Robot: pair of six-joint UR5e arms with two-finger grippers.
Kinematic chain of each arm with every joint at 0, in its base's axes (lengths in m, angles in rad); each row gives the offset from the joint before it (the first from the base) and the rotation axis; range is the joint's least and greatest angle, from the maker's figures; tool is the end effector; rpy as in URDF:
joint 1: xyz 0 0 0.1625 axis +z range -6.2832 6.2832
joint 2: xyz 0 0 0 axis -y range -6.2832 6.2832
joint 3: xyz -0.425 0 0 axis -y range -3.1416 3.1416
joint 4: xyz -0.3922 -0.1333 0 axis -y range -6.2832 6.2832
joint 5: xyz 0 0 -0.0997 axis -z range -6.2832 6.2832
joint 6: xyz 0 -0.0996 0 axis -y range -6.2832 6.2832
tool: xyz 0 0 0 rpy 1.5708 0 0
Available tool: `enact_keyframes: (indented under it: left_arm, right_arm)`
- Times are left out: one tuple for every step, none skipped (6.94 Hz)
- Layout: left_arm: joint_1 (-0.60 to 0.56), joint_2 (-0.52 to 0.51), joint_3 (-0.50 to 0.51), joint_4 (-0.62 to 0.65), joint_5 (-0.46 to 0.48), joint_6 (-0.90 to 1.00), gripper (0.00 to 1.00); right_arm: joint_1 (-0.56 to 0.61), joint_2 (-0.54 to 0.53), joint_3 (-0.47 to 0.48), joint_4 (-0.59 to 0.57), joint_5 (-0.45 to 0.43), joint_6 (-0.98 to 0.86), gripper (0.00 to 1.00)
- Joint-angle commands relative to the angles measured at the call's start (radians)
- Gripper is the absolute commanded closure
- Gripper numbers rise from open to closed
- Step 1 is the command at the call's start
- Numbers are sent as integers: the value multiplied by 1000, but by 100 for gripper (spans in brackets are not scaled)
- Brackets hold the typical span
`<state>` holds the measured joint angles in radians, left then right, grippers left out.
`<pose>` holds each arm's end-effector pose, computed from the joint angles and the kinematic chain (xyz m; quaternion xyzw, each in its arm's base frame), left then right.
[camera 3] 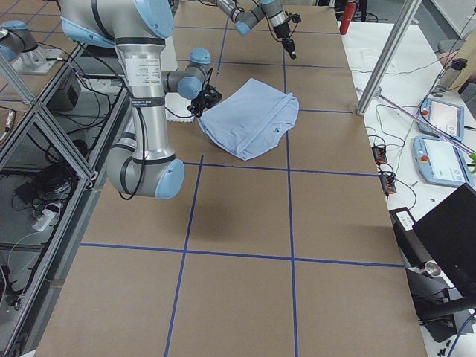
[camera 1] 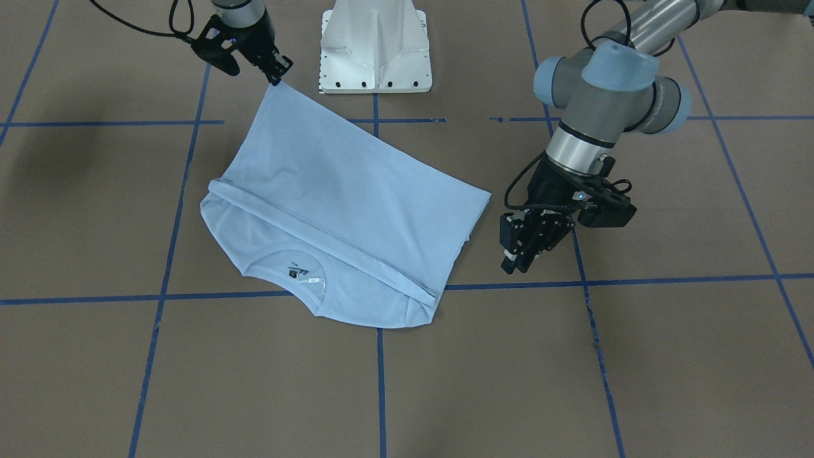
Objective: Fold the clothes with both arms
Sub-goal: 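Drag the shirt toward the robot with the right gripper while the left gripper withdraws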
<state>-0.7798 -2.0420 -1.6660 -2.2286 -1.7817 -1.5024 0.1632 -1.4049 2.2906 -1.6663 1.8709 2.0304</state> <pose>0.3827 -0.5365 0.2700 0.1566 0.5562 -0.2267 0.7840 -0.4332 -0.1766 0.2741 -0.1927 -0.3560 0.2248 0.8863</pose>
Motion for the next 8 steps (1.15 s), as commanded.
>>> enact_keyframes:
  left_arm:
    - [7, 6, -41, -3, -100, -9, 53]
    - [36, 11, -72, 0, -110, -56, 37]
    - [72, 25, -101, 0, -108, -105, 20]
    - [98, 89, -165, 9, -110, -167, 6]
    - [159, 153, -210, 29, -108, -209, 6]
    - [196, 189, -225, 49, -108, -240, 6]
    - [264, 195, -225, 116, -98, -316, 12]
    - [342, 195, -225, 148, -55, -373, 19]
  right_arm:
    - [-193, -66, 93, -54, 5, 10, 100]
    - [-250, -65, 92, -94, -19, 51, 1]
    - [-248, -63, 92, -102, -30, 72, 0]
    - [-200, -63, 93, -104, -29, 73, 0]
    - [-116, -62, 95, -104, -23, 71, 0]
    - [-24, -45, 92, -102, -22, 70, 0]
    - [99, 45, 43, -102, -30, 56, 0]
    - [199, 145, -39, -102, -27, 44, 0]
